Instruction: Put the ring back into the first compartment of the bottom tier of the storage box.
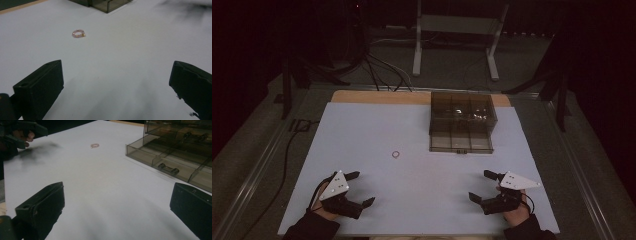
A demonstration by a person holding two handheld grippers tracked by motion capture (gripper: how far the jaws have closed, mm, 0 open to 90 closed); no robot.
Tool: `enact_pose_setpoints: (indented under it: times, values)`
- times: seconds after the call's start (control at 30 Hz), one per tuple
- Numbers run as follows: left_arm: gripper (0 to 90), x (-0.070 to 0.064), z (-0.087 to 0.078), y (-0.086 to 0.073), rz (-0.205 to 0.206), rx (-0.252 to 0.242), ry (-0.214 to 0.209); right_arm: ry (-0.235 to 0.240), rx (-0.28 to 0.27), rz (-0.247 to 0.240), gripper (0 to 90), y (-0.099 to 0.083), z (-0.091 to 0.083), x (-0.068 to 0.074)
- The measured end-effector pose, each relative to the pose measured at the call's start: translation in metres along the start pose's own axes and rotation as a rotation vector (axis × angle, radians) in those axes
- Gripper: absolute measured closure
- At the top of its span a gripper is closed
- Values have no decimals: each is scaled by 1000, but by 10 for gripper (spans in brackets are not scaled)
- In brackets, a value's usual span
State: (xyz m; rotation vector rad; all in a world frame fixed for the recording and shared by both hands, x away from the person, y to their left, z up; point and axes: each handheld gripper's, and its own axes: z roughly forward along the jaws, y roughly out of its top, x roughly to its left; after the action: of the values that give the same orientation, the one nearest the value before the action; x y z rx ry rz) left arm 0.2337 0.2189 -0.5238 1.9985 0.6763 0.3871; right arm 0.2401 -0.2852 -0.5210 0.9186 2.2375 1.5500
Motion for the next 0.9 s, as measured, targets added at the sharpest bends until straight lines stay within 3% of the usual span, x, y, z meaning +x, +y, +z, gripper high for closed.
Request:
enact_pose_setpoints:
  times: [0.17,0.37,0.67,0.9]
  values:
    - [6,-1,1,1,1,5,-1,4,10,11,0,-1,0,-1]
    - [6,-4,2,0,8,30,-46,6,16,4,0,0,2,0]
    - [6,-5,2,3,23,28,-48,15,11,0,0,2,3,3]
    - [6,-8,4,6,35,50,-99,11,17,-13,0,3,4,6]
